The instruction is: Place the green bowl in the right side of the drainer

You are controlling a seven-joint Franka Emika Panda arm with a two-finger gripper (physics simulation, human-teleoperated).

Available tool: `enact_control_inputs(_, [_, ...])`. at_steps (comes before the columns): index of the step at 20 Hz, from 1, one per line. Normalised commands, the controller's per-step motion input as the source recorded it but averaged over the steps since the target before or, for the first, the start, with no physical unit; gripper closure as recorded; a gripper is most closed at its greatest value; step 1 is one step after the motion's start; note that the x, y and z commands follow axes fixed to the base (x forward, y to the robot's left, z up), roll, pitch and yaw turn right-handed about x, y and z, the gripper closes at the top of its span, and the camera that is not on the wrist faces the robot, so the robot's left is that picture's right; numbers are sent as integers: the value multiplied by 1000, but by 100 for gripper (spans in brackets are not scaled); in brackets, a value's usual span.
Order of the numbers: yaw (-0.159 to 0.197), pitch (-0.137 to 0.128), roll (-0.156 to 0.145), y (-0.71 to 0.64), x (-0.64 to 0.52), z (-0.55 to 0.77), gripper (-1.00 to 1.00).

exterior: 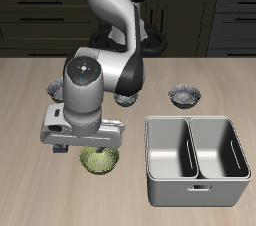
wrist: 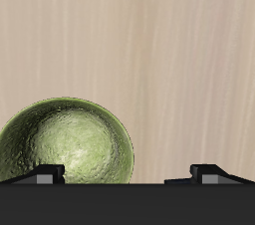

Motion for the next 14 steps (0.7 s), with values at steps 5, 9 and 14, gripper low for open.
enact_control_inputs(5, [6, 39, 4, -17, -32, -290, -100])
enact_control_inputs(9, [19, 41, -17, -94, 18, -274, -100])
enact_control_inputs(14, [-16, 67, 37, 16, 14, -313, -100])
